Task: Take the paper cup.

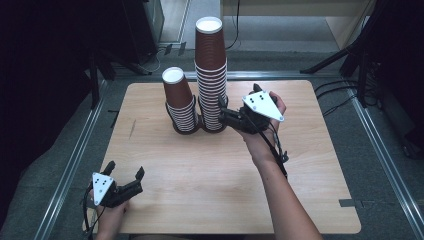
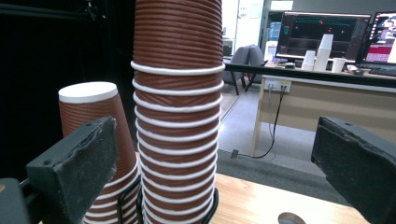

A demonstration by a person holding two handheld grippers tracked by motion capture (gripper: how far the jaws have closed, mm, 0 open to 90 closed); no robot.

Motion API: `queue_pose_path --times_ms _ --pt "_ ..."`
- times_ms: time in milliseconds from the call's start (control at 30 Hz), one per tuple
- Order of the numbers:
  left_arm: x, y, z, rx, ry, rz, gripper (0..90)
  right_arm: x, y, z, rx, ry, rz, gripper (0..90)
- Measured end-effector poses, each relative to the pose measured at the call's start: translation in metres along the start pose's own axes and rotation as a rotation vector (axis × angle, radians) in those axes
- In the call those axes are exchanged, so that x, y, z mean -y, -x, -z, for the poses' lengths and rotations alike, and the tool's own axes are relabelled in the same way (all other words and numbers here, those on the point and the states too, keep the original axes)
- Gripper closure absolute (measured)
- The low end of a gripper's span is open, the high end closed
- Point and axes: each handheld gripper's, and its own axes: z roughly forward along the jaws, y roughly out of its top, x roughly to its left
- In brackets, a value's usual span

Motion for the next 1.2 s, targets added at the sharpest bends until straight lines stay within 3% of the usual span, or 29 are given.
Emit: queue_pose_path --times_ms 400,600,833,1200 --pt "0.0 0.0 0.0 0.003 0.002 0.004 0.0 -0.016 -0.011 -0.025 0.004 0.002 0.016 0.0" --pt "0.0 -0.001 0.0 0.001 0.0 0.007 0.0 -0.023 -0.014 -0.035 -0.012 0.004 -0.008 0.0" --pt "0.0 -0.002 0.0 0.003 -0.001 0.014 0.0 -0.037 -0.023 -0.05 -0.031 -0.006 0.004 0.0" --pt "0.0 -0.002 0.0 0.007 0.003 0.02 0.0 -0.046 -0.032 -0.074 -0.008 -0.004 0.013 0.0"
